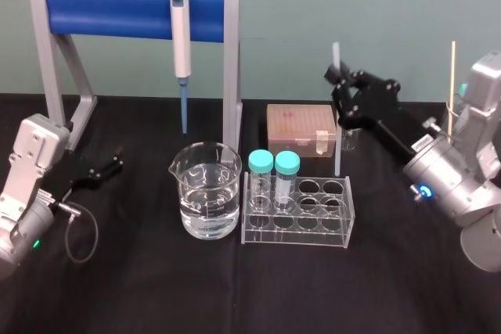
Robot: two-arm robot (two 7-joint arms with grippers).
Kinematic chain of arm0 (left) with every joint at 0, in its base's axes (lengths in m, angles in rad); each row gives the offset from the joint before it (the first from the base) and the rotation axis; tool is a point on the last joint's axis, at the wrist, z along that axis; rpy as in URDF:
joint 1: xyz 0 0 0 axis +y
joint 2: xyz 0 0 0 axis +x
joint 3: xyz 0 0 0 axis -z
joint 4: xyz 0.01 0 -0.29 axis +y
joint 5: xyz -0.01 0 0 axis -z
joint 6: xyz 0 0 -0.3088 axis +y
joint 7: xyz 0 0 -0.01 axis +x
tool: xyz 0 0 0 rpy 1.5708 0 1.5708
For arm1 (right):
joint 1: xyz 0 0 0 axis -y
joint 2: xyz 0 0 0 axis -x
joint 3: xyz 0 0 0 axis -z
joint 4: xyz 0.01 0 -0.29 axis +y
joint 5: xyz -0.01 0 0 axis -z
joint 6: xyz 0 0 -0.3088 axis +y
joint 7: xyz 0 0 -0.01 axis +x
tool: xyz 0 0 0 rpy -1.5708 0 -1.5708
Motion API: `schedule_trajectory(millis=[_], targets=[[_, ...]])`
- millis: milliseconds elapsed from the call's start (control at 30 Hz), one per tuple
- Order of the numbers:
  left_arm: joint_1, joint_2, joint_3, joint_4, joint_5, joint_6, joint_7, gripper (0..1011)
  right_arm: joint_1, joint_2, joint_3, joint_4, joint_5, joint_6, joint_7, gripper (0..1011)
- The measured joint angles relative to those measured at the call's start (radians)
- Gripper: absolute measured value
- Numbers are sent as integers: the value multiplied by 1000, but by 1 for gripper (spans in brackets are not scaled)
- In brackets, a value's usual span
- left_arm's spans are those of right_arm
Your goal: Pick up the stirring rod with one hand, then place it down.
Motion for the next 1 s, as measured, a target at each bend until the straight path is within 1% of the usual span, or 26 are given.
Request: schedule_trajectory(millis=[167, 400, 767, 1000], targets=[[0, 0, 0, 0, 0, 0, 0, 1000, -11, 5, 26, -54, 10, -12, 0, 67], [0, 0, 0, 0, 0, 0, 0, 1000, -24, 14, 46, -92, 10, -11, -11, 67], [0, 0, 0, 0, 0, 0, 0, 1000, -45, 35, 57, -115, 9, 8, -11, 67], [0, 0, 0, 0, 0, 0, 0, 1000, -47, 40, 59, -116, 9, 9, -6, 67]])
